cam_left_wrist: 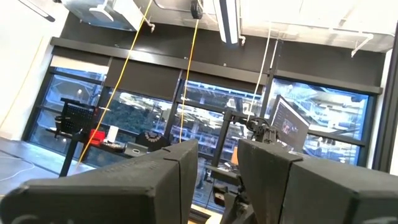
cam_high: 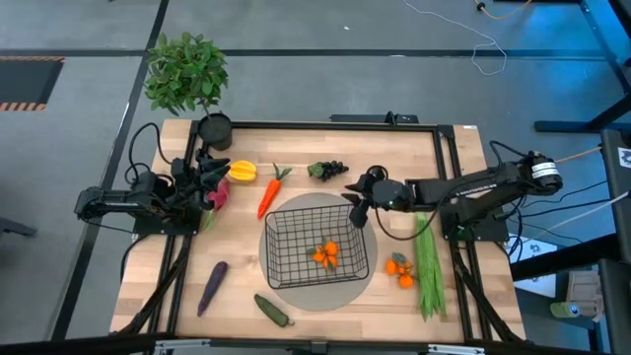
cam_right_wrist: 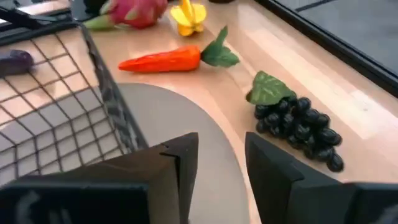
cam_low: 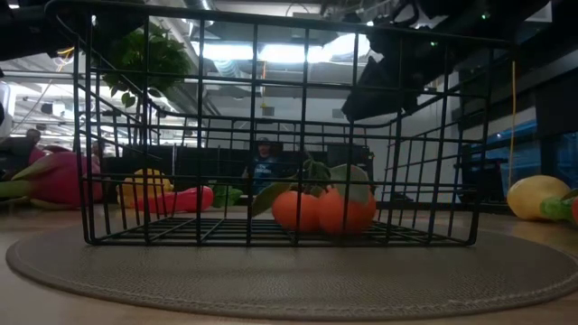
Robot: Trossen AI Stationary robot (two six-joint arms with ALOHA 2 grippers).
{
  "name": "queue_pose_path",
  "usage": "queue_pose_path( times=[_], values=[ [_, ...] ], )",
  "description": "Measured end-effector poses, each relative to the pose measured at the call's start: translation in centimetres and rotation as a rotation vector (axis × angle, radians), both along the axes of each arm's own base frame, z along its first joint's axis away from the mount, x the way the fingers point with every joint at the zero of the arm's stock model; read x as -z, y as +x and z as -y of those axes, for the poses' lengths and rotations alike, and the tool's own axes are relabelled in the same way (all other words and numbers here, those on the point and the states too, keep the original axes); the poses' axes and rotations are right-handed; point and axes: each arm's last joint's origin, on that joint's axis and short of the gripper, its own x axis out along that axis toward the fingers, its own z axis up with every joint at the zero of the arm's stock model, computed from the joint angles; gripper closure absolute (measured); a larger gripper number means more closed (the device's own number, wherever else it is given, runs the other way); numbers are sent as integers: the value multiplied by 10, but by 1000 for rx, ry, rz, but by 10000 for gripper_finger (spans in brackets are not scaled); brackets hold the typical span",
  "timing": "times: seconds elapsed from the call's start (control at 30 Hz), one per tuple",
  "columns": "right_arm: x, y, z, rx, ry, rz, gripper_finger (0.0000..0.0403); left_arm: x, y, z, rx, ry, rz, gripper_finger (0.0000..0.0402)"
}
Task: Build produce basket
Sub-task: Adjust the black basket
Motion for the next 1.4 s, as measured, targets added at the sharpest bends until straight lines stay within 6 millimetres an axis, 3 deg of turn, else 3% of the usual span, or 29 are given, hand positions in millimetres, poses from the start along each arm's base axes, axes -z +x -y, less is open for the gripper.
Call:
queue_pose_path(
  times=[0.23, 0.7, 1.07, 1.4],
  values=[
    [9, -6, 2, -2, 102, -92, 279, 0, 0, 0, 0, 0, 0, 296],
    [6, -7, 0, -44, 164, -75, 279, 0, 0, 0, 0, 0, 0, 296],
    [1, -27, -1, 7, 255, -153, 279, 0, 0, 0, 0, 0, -1, 296],
    [3, -29, -14, -82, 295, -191, 279, 0, 0, 0, 0, 0, -4, 296]
  ],
)
